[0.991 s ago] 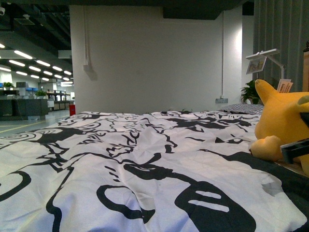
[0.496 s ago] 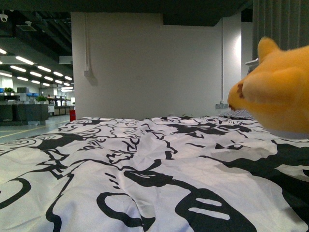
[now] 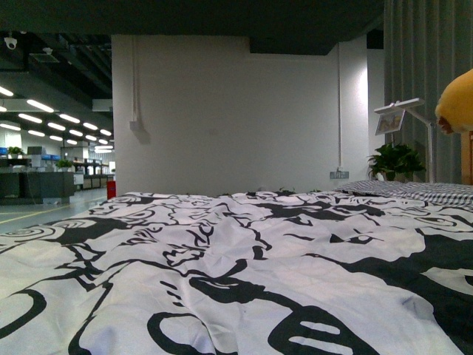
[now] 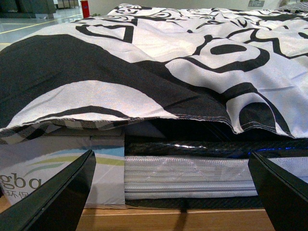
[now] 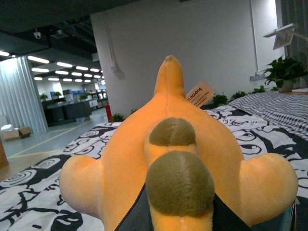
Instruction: Put away toys
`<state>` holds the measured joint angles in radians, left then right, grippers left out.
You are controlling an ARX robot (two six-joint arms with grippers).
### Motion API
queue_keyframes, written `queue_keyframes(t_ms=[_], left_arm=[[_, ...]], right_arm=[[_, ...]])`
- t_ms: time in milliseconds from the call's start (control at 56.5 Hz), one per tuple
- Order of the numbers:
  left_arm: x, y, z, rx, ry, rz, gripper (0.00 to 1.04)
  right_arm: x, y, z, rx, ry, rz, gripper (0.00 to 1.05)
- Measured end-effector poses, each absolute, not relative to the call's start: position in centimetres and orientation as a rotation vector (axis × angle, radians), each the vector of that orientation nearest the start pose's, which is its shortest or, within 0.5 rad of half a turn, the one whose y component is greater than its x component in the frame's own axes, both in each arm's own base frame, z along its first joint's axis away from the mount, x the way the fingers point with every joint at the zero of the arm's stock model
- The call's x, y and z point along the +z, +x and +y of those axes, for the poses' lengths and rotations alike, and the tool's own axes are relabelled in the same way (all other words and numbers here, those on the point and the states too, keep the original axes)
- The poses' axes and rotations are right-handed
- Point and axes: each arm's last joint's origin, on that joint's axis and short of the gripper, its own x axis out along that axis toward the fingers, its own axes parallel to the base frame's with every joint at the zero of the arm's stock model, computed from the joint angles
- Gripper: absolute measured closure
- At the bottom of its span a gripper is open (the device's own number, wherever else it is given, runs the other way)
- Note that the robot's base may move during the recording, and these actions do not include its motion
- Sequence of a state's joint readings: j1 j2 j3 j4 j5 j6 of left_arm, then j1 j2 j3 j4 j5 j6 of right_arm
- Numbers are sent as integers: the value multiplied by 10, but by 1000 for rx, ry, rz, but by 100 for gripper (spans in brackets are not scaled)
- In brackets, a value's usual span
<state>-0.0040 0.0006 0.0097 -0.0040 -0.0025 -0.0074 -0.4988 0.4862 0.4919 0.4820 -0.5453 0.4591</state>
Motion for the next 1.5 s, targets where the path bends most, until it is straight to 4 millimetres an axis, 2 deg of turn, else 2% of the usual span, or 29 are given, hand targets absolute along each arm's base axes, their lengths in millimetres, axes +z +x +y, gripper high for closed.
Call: queue_keyframes(t_ms=[89, 513, 620, 726, 868, 1186, 1310, 1505], left_arm=[[166, 97, 0, -2, -7, -5, 6], [166, 97, 0, -2, -7, -5, 6], [166, 97, 0, -2, -7, -5, 6], [166, 97, 0, -2, -7, -5, 6], [166, 97, 0, -2, -7, -5, 6], [166, 97, 0, -2, -7, -5, 6], [166, 97, 0, -2, -7, -5, 6], [166, 97, 0, -2, -7, -5, 6]], right_arm=[[330, 100, -40, 126, 233, -387, 98], [325, 100, -40, 116, 259, -359, 98], [325, 100, -37, 14, 233, -203, 98], [293, 98, -29, -12, 141, -19, 98], [260, 100, -23, -28, 61, 23, 98], [226, 97, -9, -43, 12, -2, 98], [216, 97, -1, -9, 8, -8, 98], [205, 97, -1, -7, 6, -13, 98]])
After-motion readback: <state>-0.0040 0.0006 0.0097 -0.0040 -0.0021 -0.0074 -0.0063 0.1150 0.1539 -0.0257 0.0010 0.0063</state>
